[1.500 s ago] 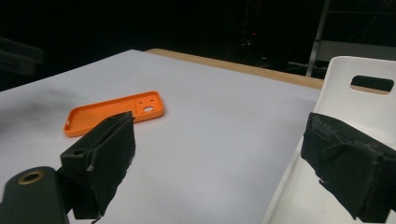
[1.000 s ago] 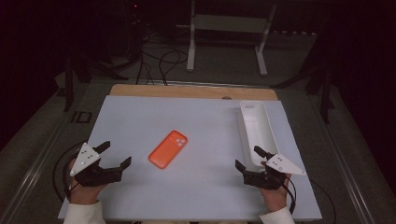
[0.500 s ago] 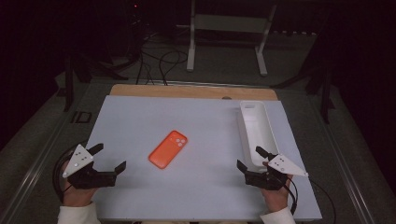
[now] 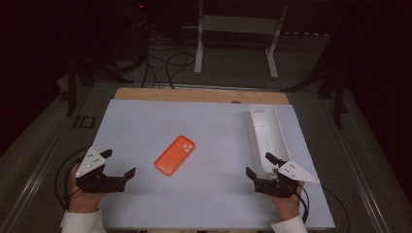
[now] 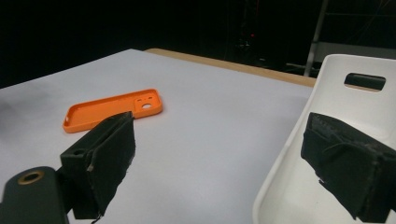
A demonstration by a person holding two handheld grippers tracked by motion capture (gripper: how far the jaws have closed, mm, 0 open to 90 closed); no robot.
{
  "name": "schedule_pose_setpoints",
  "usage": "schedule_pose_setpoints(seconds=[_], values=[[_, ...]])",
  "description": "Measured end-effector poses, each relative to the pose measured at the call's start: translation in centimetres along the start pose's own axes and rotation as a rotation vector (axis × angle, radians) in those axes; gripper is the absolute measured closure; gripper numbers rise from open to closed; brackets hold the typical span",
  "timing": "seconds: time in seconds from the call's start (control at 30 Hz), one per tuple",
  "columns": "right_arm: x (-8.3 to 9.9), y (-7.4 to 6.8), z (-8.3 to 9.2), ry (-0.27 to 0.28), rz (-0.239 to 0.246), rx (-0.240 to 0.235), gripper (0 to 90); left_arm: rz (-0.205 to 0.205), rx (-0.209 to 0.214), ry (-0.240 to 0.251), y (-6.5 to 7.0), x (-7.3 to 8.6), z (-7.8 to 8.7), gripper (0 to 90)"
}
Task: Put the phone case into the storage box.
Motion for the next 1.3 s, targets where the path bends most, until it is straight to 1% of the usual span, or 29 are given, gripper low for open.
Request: schedule_pose_setpoints(seconds=[0.1, 0.13, 0.2, 0.33, 0.57, 0.73, 0.93, 1.1, 1.3], values=[[0.0, 0.1, 0.0, 0.001, 0.000, 0.003, 9.7, 0.006, -0.003, -0.009, -0.1, -0.2, -0.3, 0.0], [-0.1, 0.1, 0.1, 0.000, 0.000, 0.005, 9.7, 0.014, -0.011, -0.010, -0.3, -0.3, -0.5, 0.0], [-0.1, 0.2, 0.1, 0.000, -0.003, 0.007, 9.7, 0.027, -0.009, -0.012, -0.4, -0.3, -0.8, 0.0], [-0.1, 0.2, 0.1, 0.000, -0.001, 0.009, 9.7, 0.027, -0.016, -0.031, -0.4, -0.3, -1.5, 0.0], [-0.1, 0.2, 0.1, 0.001, -0.005, 0.011, 9.7, 0.009, -0.023, -0.039, -0.5, -0.5, -2.7, 0.0], [-0.1, 0.2, 0.1, -0.001, -0.004, 0.009, 9.7, 0.000, -0.018, -0.081, -0.4, -0.3, -3.8, 0.0], [-0.1, 0.3, 0.1, -0.001, -0.006, 0.012, 9.7, -0.018, -0.019, -0.118, -0.2, -0.4, -5.2, 0.0], [-0.1, 0.4, 0.2, 0.002, -0.009, 0.015, 9.7, -0.029, -0.015, -0.139, 0.0, -0.5, -6.1, 0.0], [-0.2, 0.6, 0.2, 0.008, -0.012, 0.018, 9.5, -0.026, -0.007, -0.148, 0.3, -0.6, -7.3, 0.0]])
Point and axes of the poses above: each handheld gripper's, and its own axes: z roughly backward along the jaws, x roughly out of its underside, y roughly to its right, the point moved 8 cm from there along -z, roughly forward along the jaws, and after that the axes turned 12 degrees about x, right-handed, at the moved point
